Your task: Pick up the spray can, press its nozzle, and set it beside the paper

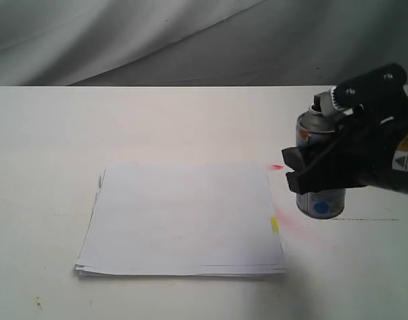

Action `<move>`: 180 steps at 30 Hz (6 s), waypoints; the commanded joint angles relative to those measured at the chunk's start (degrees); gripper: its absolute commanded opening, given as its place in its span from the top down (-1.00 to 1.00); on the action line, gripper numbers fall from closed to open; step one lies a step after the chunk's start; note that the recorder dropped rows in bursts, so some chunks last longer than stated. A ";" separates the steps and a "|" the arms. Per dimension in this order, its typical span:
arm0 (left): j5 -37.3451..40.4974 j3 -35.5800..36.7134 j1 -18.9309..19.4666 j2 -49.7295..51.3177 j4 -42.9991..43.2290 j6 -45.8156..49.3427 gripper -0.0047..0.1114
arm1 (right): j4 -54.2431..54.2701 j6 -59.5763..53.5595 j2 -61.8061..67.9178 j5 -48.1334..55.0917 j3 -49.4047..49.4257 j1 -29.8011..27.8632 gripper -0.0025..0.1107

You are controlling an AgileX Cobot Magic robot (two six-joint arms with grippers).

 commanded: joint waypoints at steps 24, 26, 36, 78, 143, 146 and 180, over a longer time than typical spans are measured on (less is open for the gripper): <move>0.11 0.23 -0.27 -0.28 -0.33 -0.04 0.92 | -79.16 41.62 6.99 27.66 -15.57 25.69 0.96; 0.11 0.23 -0.27 -0.28 -0.33 -0.04 0.92 | -83.75 44.86 9.82 30.90 -15.57 26.61 0.96; 0.11 0.23 -0.27 -0.28 -0.33 -0.04 0.92 | -94.97 47.48 22.99 38.64 -15.57 31.08 0.96; -0.05 0.23 -0.27 -0.28 -0.21 0.22 0.92 | -94.97 51.31 32.80 44.15 -15.57 31.08 0.96; 54.78 -45.65 29.31 90.04 -85.85 100.23 0.92 | -94.97 51.51 32.80 44.15 -15.57 31.08 0.96; 54.78 -41.31 29.31 90.94 -89.69 106.39 0.92 | -94.97 51.51 32.80 44.15 -15.57 31.08 0.96; 54.85 -44.77 19.16 105.23 -97.30 122.71 0.92 | -94.97 51.39 32.80 44.03 -15.57 31.08 0.96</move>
